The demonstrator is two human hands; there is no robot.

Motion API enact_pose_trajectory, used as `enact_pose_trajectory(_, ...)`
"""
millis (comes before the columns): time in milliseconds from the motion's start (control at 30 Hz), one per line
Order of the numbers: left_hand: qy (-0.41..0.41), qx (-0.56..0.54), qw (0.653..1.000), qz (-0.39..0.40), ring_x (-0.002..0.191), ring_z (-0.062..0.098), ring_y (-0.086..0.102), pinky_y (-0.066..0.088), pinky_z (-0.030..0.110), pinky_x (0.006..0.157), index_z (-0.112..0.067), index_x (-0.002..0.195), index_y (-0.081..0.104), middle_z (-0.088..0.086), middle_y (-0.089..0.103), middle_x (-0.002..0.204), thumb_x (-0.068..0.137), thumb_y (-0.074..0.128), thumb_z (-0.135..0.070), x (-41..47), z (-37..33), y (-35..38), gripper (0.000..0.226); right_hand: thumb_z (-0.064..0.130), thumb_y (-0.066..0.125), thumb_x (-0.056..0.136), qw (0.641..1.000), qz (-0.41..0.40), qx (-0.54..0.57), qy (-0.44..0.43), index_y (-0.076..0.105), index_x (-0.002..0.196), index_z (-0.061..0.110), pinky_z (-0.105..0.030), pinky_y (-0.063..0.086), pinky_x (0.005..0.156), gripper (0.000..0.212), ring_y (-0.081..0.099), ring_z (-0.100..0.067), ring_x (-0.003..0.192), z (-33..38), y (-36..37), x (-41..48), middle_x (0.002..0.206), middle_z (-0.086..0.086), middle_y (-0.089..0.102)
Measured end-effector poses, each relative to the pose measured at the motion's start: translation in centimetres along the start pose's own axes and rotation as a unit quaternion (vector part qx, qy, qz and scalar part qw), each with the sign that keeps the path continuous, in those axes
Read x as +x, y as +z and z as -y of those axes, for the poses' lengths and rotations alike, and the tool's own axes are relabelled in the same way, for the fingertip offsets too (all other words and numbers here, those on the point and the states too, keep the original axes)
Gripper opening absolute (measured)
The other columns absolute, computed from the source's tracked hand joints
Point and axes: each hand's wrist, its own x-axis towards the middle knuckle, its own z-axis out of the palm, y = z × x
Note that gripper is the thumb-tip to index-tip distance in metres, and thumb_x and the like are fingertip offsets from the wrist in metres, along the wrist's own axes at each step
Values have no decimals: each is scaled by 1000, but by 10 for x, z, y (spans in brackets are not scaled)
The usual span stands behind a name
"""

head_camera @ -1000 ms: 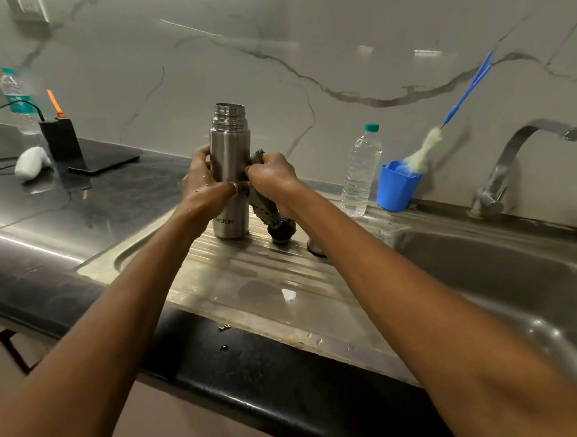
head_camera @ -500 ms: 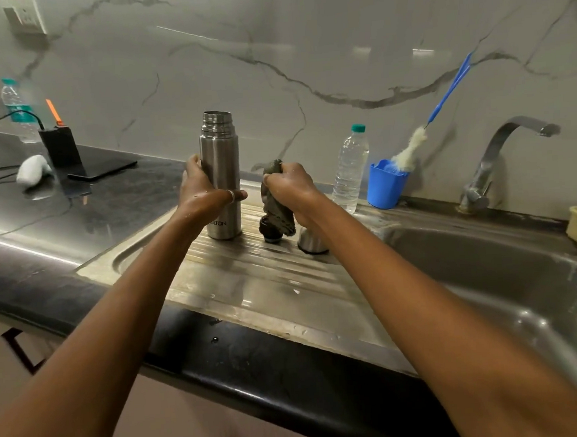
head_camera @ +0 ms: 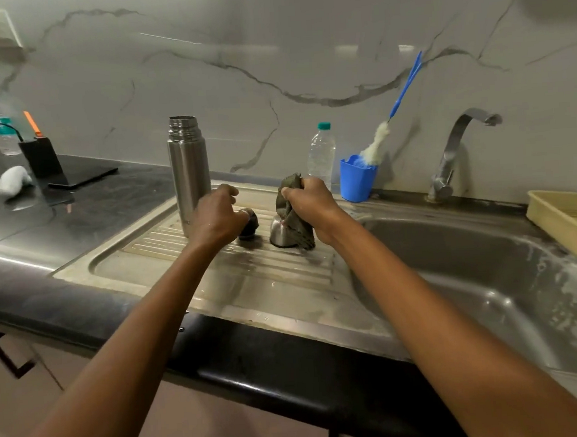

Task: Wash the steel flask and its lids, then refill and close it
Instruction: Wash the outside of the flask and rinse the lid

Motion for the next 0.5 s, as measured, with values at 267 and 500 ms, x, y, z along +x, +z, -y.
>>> enact_pose_trajectory(267, -19, 118, 986, 115, 115, 35, 59, 48, 43, 90, -10, 138, 48, 15, 62, 129, 90, 72, -37, 14, 5, 38, 61, 17, 57, 93, 999, -11, 42, -21, 67, 92, 11, -53, 61, 80, 11, 72, -29, 81, -12, -21, -1, 86, -10, 70)
enact_pose_trajectory(500, -91, -154, 984, 14, 109, 23, 61, 49, 38, 95, -17, 128, 59, 2, 66, 116, 83, 81, -36, 2, -21, 28, 54, 28, 58, 99, 997, -35, 60, -43, 67, 99, 13, -51, 62, 81, 17, 75, -29, 83, -11, -57, -17, 90, -12, 74)
